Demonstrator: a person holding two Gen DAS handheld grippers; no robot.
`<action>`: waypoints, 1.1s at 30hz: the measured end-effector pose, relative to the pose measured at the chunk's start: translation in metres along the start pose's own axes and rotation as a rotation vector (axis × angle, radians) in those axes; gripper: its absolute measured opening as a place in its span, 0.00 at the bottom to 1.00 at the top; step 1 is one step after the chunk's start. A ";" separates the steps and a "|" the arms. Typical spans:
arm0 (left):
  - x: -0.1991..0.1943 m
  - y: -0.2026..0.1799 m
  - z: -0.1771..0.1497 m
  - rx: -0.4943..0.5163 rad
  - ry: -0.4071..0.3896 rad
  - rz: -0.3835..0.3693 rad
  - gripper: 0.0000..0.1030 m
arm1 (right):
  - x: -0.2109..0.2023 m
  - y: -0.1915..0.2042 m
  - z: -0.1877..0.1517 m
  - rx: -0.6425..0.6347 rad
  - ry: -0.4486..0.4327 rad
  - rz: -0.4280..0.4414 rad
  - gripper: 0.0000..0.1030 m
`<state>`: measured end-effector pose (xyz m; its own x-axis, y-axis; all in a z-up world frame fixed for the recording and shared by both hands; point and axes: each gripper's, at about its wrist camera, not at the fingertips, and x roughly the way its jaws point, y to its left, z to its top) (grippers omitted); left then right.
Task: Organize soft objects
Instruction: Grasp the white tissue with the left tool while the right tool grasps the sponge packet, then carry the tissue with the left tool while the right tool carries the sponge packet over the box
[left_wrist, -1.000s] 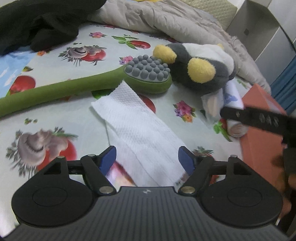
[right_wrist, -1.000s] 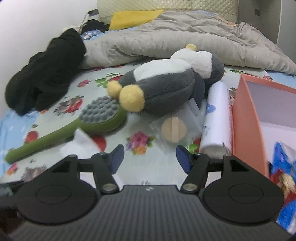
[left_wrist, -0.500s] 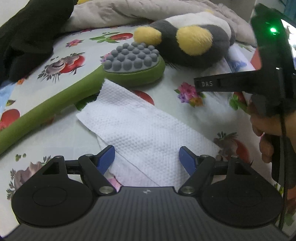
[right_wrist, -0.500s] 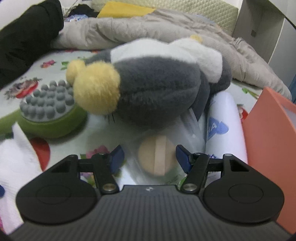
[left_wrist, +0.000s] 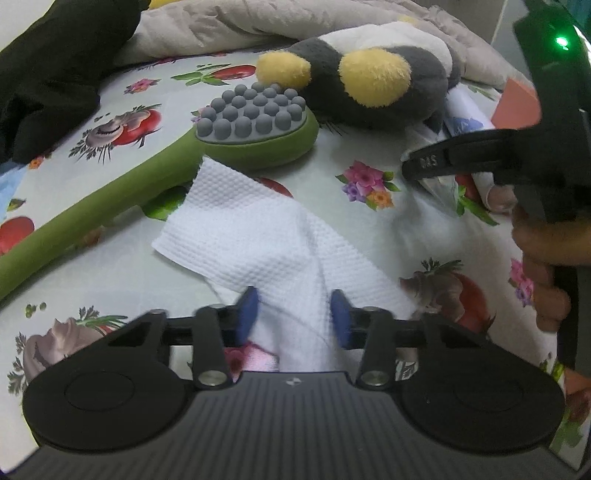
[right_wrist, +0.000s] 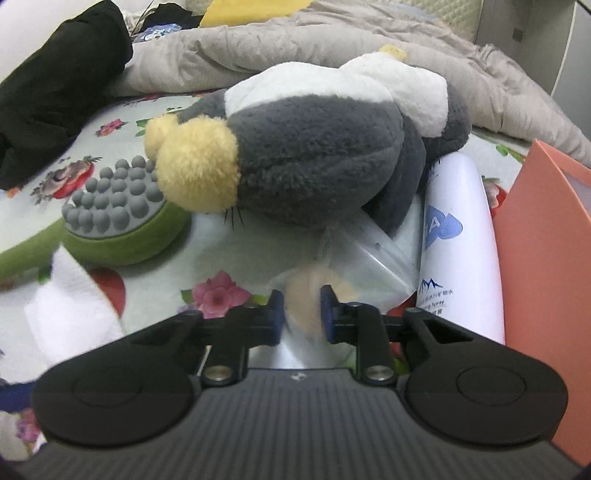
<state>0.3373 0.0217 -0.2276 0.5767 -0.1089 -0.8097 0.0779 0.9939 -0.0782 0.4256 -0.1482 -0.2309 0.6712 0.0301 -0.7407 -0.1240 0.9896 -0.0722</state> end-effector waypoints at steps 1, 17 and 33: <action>-0.001 0.001 0.000 -0.012 0.001 -0.003 0.27 | -0.002 0.001 0.001 0.000 0.003 0.004 0.19; -0.065 -0.001 -0.012 -0.184 -0.046 -0.038 0.05 | -0.105 -0.002 -0.019 0.032 -0.027 0.147 0.17; -0.162 -0.013 -0.043 -0.224 -0.129 -0.043 0.05 | -0.215 -0.007 -0.051 0.039 -0.152 0.228 0.17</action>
<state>0.2081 0.0276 -0.1201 0.6772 -0.1378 -0.7228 -0.0690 0.9661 -0.2489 0.2448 -0.1686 -0.1047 0.7313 0.2702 -0.6262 -0.2578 0.9596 0.1129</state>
